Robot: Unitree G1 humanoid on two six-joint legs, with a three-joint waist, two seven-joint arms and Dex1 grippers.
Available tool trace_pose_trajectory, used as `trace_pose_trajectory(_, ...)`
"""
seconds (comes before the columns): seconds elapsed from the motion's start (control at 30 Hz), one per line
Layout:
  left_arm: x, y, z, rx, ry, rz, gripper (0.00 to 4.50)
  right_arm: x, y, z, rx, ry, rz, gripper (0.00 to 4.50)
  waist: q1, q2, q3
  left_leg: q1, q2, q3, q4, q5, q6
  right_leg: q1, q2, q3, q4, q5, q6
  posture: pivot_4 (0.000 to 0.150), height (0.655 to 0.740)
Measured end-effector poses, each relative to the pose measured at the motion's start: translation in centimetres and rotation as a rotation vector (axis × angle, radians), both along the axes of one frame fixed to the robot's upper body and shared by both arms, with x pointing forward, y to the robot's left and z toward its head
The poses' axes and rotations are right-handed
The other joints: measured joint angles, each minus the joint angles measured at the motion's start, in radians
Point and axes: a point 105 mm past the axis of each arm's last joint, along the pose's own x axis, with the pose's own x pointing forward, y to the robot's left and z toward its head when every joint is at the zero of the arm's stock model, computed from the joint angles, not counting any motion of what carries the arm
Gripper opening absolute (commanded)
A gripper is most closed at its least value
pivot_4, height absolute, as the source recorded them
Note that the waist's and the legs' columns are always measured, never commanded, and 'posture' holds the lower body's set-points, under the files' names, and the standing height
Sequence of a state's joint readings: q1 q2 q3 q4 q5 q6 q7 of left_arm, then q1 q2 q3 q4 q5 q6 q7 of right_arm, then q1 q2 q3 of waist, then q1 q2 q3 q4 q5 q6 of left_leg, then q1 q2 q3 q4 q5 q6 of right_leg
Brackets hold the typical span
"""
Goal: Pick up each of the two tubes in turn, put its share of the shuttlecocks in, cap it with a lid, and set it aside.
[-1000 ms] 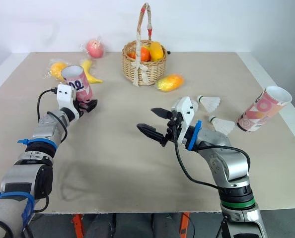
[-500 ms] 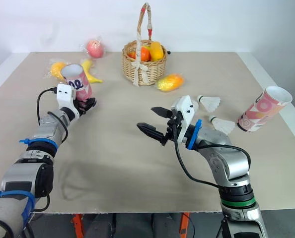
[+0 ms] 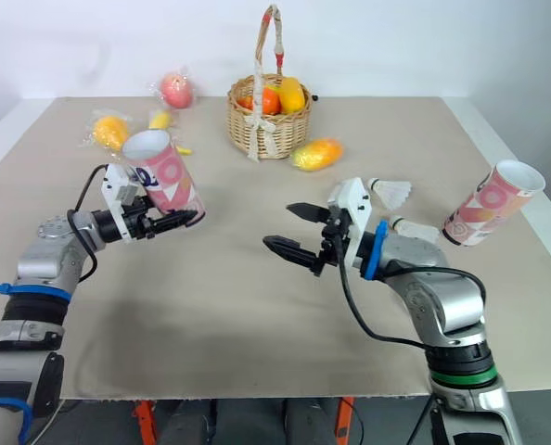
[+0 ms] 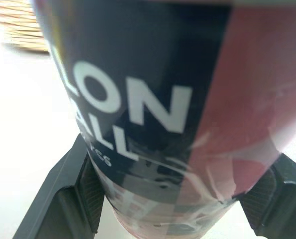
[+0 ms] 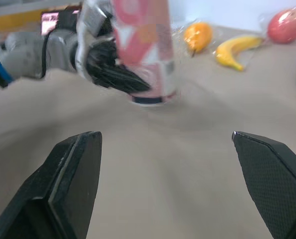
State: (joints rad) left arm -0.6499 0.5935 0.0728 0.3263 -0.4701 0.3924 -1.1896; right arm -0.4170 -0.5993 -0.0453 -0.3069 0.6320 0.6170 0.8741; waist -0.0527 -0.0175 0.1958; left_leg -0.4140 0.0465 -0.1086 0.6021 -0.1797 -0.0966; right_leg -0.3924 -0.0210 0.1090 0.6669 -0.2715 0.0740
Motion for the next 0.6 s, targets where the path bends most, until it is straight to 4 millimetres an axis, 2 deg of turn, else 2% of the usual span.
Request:
trace_pose_trajectory(0.1, -2.5, -0.7, 2.0, -0.016, 0.028, -0.169, 3.12, -0.7, -1.1, 0.4, -0.003, 0.002, 0.008, 4.5, 0.0, 0.0, 0.0, 0.0, 0.0, 0.0, 0.0, 0.0, 0.0, 0.0, 0.0, 0.0, 0.0, -0.002, 0.004, 0.15, 0.74)
trace_pose_trajectory(0.17, -3.6, -1.4, 2.3, -0.001, 0.049, -0.255, 3.12, -0.9, -1.6, 0.7, 0.003, -0.003, -0.005, 4.5, 0.0, 0.0, 0.0, 0.001, 0.0, 0.0, 0.0, 0.0, 0.0, 0.001, 0.0, 0.0, 0.0, -0.003, 0.004, 0.15, 0.74)
trace_pose_trajectory(0.37, -5.0, -3.1, 0.2, 0.123, 0.093, -0.408, 3.12, -1.7, -1.7, 0.3, 0.016, 0.021, -0.009, 4.5, 0.001, 0.0, 0.0, 0.001, 0.0, 0.0, 0.0, 0.0, 0.0, 0.0, 0.001, 0.0, 0.0, -0.002, 0.004, 0.15, 0.74)
trace_pose_trajectory(0.5, -4.9, -3.3, -1.6, 0.226, 0.073, -0.442, 3.12, -2.1, -1.7, -0.1, 0.012, 0.039, -0.016, 4.5, 0.003, 0.0, 0.0, 0.0, 0.0, 0.0, 0.0, 0.0, 0.0, 0.0, 0.001, 0.0, 0.0, -0.003, 0.004, 0.15, 0.74)
trace_pose_trajectory(0.6, -4.8, -3.2, -2.4, 0.3, 0.045, -0.468, 3.12, -2.3, -2.5, -0.6, 0.001, 0.057, -0.047, 4.5, 0.004, 0.0, 0.0, 0.0, 0.0, 0.0, 0.0, 0.0, 0.001, 0.0, 0.0, 0.0, 0.0, -0.003, 0.004, 0.15, 0.74)
